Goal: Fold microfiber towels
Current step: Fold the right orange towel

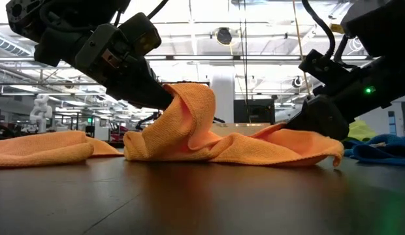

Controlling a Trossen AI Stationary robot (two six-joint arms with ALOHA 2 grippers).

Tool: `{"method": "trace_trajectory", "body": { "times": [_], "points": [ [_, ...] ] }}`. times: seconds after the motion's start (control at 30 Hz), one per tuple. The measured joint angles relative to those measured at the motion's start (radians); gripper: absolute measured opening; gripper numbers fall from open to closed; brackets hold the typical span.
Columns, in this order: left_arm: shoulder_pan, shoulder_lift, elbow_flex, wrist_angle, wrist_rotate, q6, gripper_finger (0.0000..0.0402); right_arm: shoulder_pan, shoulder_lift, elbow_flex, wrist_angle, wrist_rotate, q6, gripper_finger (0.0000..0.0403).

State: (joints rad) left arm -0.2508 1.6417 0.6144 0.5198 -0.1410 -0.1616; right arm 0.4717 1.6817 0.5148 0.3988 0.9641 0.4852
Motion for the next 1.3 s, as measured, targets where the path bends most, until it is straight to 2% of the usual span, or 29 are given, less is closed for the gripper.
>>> {"method": "trace_trajectory", "body": {
  "times": [0.1, 1.17, 1.3],
  "points": [
    [0.0, 0.0, 0.0, 0.0, 0.0, 0.001, 0.0011, 0.0, 0.0, 0.0, 0.0, -0.001, -0.006, 0.0004],
    [0.0, 0.0, 0.0, 0.001, 0.0, 0.001, 0.0004, 0.0, 0.0, 0.0, 0.0, -0.004, -0.003, 0.0],
    [0.0, 0.0, 0.0, 0.001, 0.0, 0.0, 0.0013, 0.0, 0.0, 0.0, 0.0, -0.027, -0.003, 0.0]
  ]
}}
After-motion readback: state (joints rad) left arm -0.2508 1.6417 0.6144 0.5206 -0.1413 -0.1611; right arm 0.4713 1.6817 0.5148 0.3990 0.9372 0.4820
